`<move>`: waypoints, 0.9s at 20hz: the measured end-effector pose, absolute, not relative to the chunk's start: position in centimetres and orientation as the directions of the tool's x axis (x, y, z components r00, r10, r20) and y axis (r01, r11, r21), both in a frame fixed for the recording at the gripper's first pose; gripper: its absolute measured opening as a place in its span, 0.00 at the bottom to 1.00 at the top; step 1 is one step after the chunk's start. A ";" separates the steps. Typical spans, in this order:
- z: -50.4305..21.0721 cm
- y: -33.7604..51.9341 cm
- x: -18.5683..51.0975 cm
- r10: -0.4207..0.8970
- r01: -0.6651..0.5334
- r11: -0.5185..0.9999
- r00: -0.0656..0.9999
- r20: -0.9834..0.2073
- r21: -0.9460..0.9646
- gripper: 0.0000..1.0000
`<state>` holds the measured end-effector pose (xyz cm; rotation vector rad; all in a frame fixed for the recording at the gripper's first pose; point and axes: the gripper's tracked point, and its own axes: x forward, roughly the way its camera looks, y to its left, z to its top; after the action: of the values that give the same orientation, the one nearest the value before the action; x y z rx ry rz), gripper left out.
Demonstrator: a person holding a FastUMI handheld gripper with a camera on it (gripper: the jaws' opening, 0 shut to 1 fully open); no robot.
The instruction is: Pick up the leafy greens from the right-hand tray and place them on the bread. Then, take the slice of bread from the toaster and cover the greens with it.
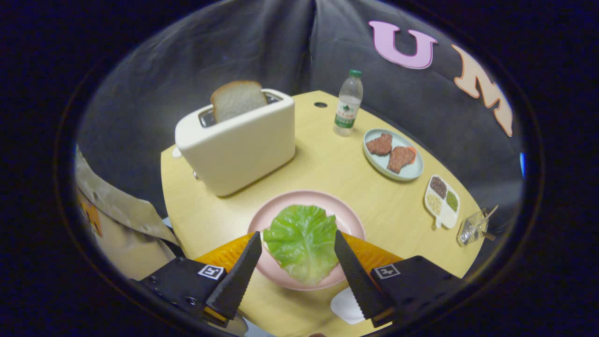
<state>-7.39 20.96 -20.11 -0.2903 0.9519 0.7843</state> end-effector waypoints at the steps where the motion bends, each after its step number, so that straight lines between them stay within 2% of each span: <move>1: -18.8 21.9 -6.7 0.481 -0.706 0.699 0.351 -0.803 0.111 1.00; 6: -14.0 27.8 -4.6 0.551 -0.699 0.696 0.374 -0.747 0.164 1.00; 12: -12.3 34.9 -3.1 0.596 -0.713 0.671 0.353 -0.722 0.205 1.00; 18: -11.7 40.6 -1.5 0.610 -0.660 0.696 0.334 -0.719 0.284 0.99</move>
<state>-1.45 40.59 -11.71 -0.0626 0.9091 0.8294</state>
